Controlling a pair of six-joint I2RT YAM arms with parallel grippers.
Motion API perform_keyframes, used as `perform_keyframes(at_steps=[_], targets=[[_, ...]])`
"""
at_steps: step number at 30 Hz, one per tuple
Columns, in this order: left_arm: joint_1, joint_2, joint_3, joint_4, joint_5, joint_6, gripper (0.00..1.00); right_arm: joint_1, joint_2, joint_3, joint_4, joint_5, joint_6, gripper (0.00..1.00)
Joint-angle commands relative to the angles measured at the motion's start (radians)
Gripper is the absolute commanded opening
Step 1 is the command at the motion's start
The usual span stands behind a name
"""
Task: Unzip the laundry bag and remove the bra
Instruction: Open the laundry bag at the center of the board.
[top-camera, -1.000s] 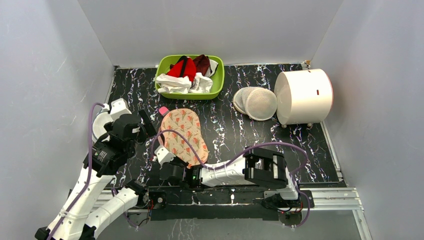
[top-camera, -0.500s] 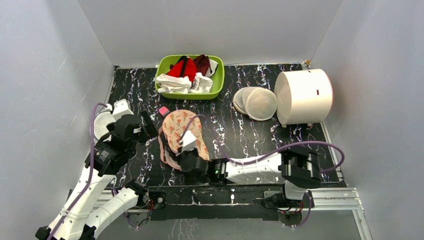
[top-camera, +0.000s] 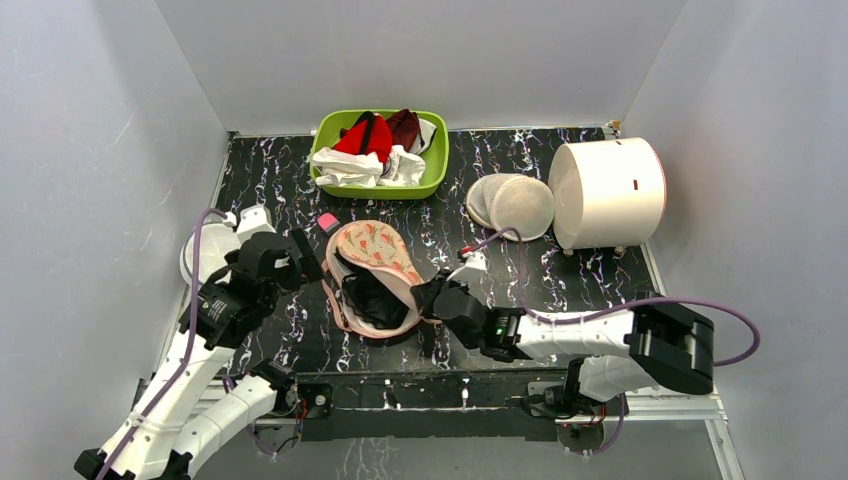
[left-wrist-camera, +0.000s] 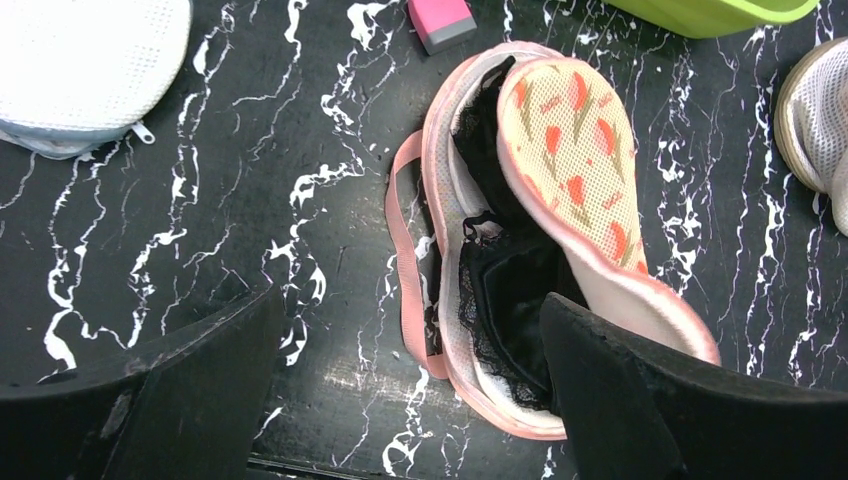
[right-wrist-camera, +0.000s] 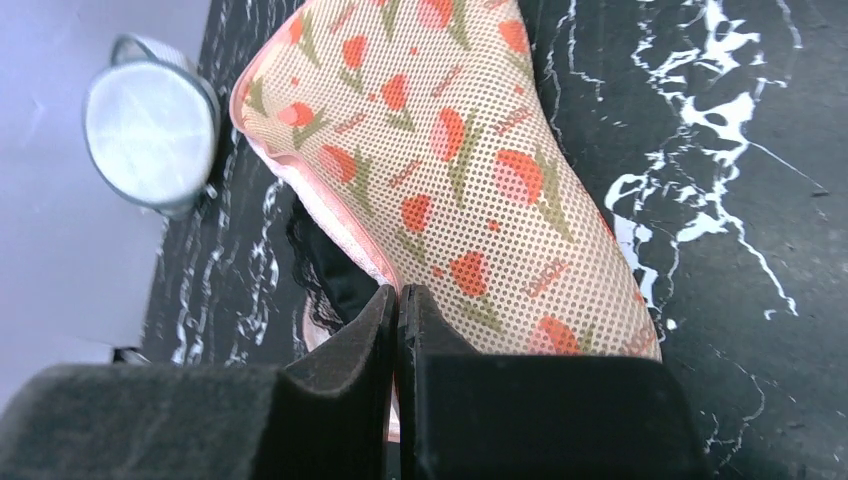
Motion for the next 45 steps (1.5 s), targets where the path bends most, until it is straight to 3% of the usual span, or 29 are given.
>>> perform_keyframes(at_steps=[1,13,27,30,34,38,41,45], targets=[[0.006,0.01,-0.025,0.032,0.061,-0.01,0.98,-0.021,-0.103,-0.05,0.026,0.092,0.139,0.0],[0.006,0.127,-0.134,0.164,0.293,-0.042,0.98,-0.067,-0.244,-0.115,-0.247,0.27,0.246,0.0],[0.007,0.213,-0.25,0.3,0.461,-0.091,0.97,-0.097,-0.394,-0.232,-0.562,0.346,0.274,0.01],[0.006,0.215,-0.276,0.322,0.476,-0.1,0.95,-0.099,-0.42,-0.254,-0.615,0.356,0.258,0.18],[0.006,0.224,-0.28,0.318,0.467,-0.095,0.89,-0.099,-0.472,-0.242,-0.68,0.372,0.196,0.51],[0.006,0.229,-0.271,0.289,0.402,-0.071,0.83,-0.099,-0.556,-0.231,-0.439,0.238,-0.215,0.71],[0.006,0.26,-0.265,0.293,0.403,-0.069,0.77,-0.099,-0.588,-0.226,-0.321,0.092,-0.476,0.94],[0.006,0.319,-0.256,0.32,0.398,-0.07,0.72,-0.104,-0.555,-0.21,-0.28,0.055,-0.591,0.98]])
